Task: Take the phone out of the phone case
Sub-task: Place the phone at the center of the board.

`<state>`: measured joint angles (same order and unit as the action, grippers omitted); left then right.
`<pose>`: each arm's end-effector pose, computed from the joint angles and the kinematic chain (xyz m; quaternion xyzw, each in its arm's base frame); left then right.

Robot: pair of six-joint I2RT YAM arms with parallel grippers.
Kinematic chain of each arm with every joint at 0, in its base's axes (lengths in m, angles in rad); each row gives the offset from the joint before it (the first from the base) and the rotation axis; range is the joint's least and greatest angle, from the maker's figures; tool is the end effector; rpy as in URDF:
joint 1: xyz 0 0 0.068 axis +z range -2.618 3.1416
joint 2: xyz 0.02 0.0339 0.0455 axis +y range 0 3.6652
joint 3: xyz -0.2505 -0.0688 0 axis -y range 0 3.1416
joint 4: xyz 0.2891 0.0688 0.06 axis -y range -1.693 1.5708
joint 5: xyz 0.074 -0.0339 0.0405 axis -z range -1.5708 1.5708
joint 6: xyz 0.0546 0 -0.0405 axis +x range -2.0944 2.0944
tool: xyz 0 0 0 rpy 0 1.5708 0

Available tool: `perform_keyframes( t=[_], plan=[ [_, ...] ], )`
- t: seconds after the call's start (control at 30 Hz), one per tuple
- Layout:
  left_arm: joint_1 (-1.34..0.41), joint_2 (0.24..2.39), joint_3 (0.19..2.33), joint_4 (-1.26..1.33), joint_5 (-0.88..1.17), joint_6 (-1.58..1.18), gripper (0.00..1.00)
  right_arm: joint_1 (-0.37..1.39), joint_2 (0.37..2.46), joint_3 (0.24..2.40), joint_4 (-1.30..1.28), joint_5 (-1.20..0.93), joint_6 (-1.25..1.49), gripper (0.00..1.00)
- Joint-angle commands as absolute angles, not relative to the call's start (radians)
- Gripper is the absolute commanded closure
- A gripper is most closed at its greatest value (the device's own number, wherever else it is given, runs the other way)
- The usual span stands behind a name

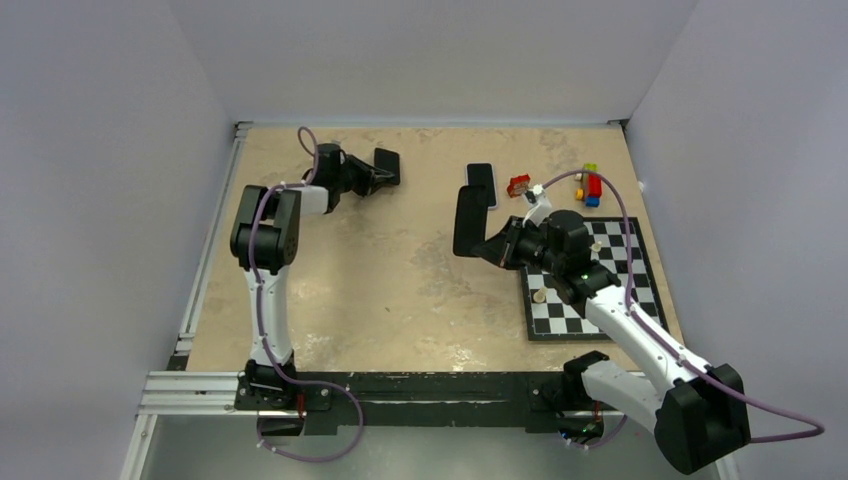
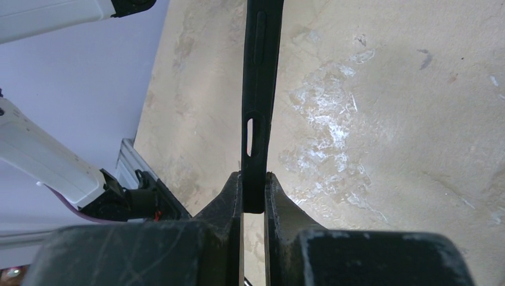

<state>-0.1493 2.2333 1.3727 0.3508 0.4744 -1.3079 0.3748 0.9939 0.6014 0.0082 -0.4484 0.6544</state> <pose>0.5056 -0.1013 0.0711 -0.3595 0.7667 -0.4787 0.2320 0.2590 0.1273 0.2221 -0.0104 0.8178 0.4287 0.3837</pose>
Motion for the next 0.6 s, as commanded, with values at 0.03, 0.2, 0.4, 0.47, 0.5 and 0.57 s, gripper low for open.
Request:
perform_keyframes(
  t=[0.03, 0.2, 0.4, 0.47, 0.5, 0.57],
  plan=[
    [-0.125, 2.246, 1.384, 0.344, 0.532, -1.337, 0.93, 0.378, 0.968, 0.591, 0.071, -0.495, 0.685, 1.00],
    [-0.120, 2.253, 1.371, 0.331, 0.547, -1.347, 0.78, 0.378, 0.969, 0.589, 0.076, -0.496, 0.686, 1.00],
    [-0.114, 2.242, 1.368, 0.303, 0.549, -1.345, 0.58, 0.378, 0.966, 0.584, 0.077, -0.501, 0.689, 1.00],
    [-0.114, 2.240, 1.361, 0.309, 0.547, -1.342, 0.44, 0.378, 0.964, 0.582, 0.077, -0.499, 0.687, 1.00],
    [-0.114, 2.238, 1.359, 0.307, 0.546, -1.343, 0.38, 0.379, 0.963, 0.581, 0.076, -0.498, 0.686, 1.00],
    [-0.112, 2.231, 1.349, 0.300, 0.543, -1.344, 0.25, 0.377, 0.967, 0.583, 0.076, -0.499, 0.685, 1.00]
  ],
)
